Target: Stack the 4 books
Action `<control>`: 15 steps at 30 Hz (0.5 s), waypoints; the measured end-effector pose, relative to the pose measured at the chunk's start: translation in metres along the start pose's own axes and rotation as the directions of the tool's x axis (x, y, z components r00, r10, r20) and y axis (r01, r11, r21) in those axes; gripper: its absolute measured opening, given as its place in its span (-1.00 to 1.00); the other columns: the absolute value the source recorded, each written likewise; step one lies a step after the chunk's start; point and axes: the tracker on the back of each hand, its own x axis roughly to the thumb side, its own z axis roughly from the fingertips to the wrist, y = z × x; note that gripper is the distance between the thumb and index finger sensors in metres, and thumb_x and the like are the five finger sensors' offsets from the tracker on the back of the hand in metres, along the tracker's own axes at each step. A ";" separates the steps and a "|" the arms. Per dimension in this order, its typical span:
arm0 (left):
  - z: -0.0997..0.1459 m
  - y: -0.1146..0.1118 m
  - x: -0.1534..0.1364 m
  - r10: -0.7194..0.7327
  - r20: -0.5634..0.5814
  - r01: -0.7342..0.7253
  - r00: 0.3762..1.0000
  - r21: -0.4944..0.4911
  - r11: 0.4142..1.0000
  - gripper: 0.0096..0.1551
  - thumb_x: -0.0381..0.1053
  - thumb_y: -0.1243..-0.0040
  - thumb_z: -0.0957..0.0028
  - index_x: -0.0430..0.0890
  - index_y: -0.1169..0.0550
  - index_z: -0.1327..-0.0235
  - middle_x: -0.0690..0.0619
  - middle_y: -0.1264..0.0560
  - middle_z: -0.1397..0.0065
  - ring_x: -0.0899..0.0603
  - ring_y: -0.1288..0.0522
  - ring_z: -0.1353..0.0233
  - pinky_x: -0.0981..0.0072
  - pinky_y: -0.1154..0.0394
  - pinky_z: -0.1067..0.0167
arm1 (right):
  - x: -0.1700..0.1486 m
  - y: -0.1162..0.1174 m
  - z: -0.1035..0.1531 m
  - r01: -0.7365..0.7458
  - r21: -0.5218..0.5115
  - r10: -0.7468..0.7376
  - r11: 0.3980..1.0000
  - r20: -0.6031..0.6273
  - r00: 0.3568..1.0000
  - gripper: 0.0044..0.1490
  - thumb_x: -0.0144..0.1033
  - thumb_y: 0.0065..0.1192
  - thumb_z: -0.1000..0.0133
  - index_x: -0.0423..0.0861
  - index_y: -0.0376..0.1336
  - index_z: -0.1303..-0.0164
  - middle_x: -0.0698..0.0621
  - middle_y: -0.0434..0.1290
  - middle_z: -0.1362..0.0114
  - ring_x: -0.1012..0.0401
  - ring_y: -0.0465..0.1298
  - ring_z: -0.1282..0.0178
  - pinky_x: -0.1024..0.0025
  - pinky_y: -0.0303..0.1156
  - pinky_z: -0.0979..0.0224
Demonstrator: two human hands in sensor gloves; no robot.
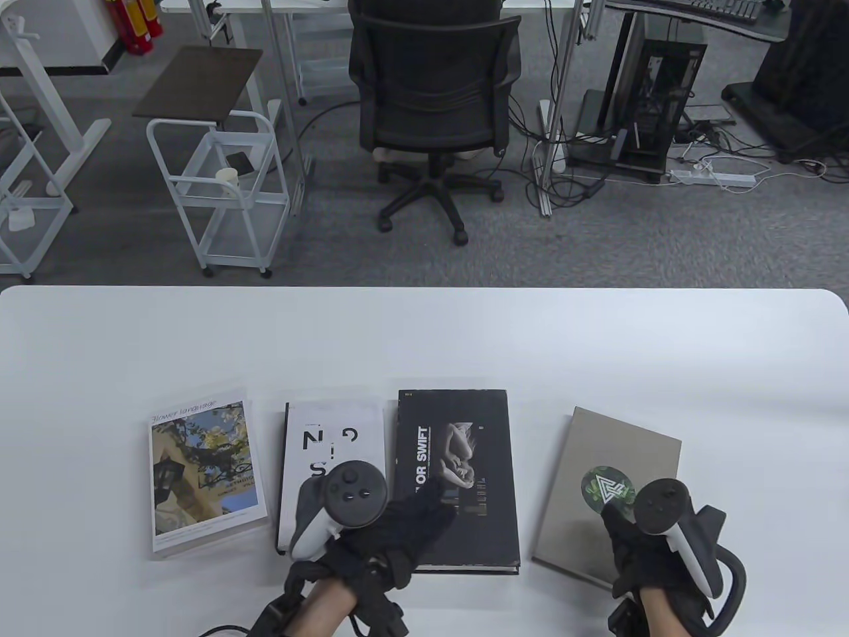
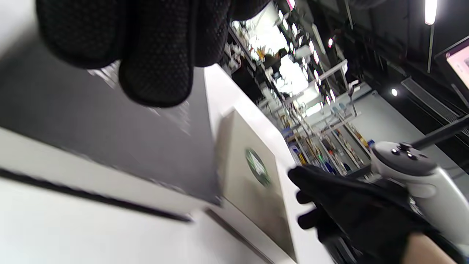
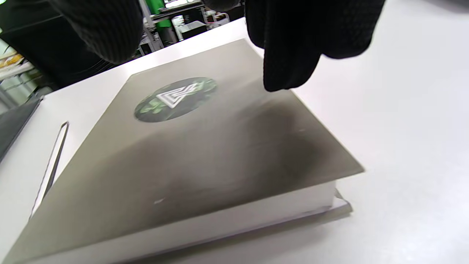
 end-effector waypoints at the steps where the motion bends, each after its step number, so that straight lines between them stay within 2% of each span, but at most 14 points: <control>1: -0.007 -0.006 0.006 0.004 -0.008 -0.004 1.000 -0.021 1.000 -0.07 0.41 0.19 -0.10 -0.23 -0.23 -0.50 -0.23 -0.45 -0.41 -0.23 -0.76 0.01 -0.09 -0.63 0.08 | -0.004 -0.001 -0.001 0.010 0.001 -0.010 1.000 -0.015 1.000 0.17 0.28 0.07 -0.33 -0.26 -0.29 -0.76 -0.42 0.10 -0.61 -0.09 0.52 -0.12 0.23 0.48 -0.12; 4: -0.032 -0.028 0.024 -0.062 -0.033 0.060 0.998 -0.064 0.996 -0.06 0.41 0.19 -0.10 -0.23 -0.19 -0.52 -0.26 -0.39 -0.45 -0.22 -0.77 0.04 -0.07 -0.65 0.13 | -0.016 0.000 -0.004 -0.002 0.015 0.003 1.000 -0.048 0.999 0.20 0.29 0.07 -0.33 -0.29 -0.31 -0.75 -0.44 0.14 -0.59 -0.11 0.53 -0.12 0.22 0.48 -0.12; 6: -0.056 -0.045 0.035 -0.154 -0.054 0.148 0.987 -0.096 0.984 -0.04 0.42 0.20 -0.10 -0.24 -0.17 -0.52 -0.29 -0.36 -0.46 -0.19 -0.80 0.09 -0.03 -0.67 0.17 | -0.023 0.002 -0.006 -0.022 -0.021 0.021 1.000 -0.058 0.998 0.20 0.28 0.08 -0.33 -0.29 -0.31 -0.75 -0.41 0.19 -0.58 -0.14 0.52 -0.18 0.18 0.49 -0.15; 9: -0.080 -0.061 0.042 -0.163 -0.089 0.149 0.983 -0.141 0.979 -0.03 0.42 0.21 -0.10 -0.26 -0.15 -0.51 -0.31 -0.33 -0.47 -0.16 -0.81 0.15 0.00 -0.69 0.23 | -0.027 0.006 -0.007 -0.009 0.011 0.010 1.000 -0.049 0.999 0.20 0.28 0.08 -0.33 -0.29 -0.30 -0.75 -0.38 0.22 -0.60 -0.24 0.45 -0.35 0.01 0.45 -0.31; 15: -0.116 -0.088 0.051 -0.180 -0.163 0.146 0.970 -0.205 0.968 0.02 0.42 0.21 -0.09 -0.32 -0.09 -0.50 -0.39 -0.26 -0.47 -0.14 -0.82 0.20 0.02 -0.70 0.27 | -0.029 0.011 -0.010 -0.004 0.032 0.005 0.999 -0.035 0.999 0.17 0.27 0.09 -0.33 -0.30 -0.25 -0.74 -0.32 0.32 -0.55 -0.24 0.45 -0.37 -0.04 0.45 -0.34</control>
